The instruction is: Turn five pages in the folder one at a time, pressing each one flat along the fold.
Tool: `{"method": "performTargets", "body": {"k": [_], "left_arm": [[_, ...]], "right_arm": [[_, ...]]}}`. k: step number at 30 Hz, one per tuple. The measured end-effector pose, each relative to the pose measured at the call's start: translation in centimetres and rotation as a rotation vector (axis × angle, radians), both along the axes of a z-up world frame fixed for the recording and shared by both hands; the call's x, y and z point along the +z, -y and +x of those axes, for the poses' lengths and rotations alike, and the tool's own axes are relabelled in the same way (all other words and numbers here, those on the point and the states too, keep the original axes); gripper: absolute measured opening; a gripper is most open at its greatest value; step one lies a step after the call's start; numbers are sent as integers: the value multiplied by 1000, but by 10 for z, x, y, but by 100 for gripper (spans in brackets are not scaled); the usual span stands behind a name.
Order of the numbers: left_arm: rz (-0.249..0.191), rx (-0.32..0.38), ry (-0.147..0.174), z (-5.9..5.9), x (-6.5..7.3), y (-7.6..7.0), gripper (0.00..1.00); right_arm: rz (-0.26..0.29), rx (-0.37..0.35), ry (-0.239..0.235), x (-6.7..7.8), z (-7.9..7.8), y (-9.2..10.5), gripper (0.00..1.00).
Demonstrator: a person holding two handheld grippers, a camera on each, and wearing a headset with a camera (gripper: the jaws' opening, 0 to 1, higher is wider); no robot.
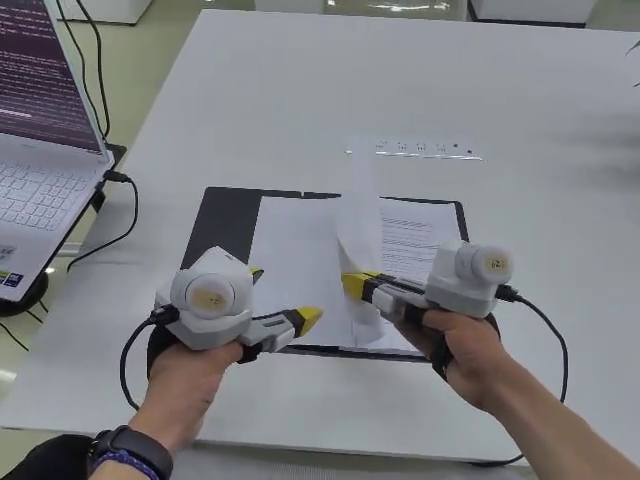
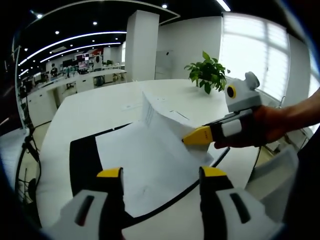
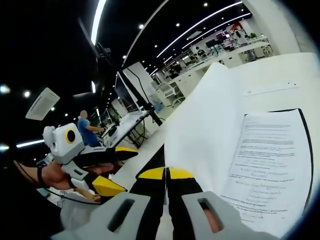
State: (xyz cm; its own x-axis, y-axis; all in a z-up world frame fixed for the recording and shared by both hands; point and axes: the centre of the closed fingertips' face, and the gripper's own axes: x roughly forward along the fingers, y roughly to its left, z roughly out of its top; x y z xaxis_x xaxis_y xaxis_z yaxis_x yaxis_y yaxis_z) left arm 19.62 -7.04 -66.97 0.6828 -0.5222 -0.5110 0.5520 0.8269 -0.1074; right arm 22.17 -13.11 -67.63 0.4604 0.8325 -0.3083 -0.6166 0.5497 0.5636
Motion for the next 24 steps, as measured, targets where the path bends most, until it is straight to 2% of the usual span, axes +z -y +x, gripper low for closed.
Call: {"method": "performTargets", "body": {"k": [7,17,24], "left_arm": [[-4,36,2,-2,1,-24,62],[-24,83,9,-4,6,-60,65],[-20,106,4,-12,6,-83,68]], "right_arm": [[8,38,-10,0,-2,-22,0],[13,72,-42,-8,-5,-50,0],[26,92,-70,-15,-6,-71,0]]}}
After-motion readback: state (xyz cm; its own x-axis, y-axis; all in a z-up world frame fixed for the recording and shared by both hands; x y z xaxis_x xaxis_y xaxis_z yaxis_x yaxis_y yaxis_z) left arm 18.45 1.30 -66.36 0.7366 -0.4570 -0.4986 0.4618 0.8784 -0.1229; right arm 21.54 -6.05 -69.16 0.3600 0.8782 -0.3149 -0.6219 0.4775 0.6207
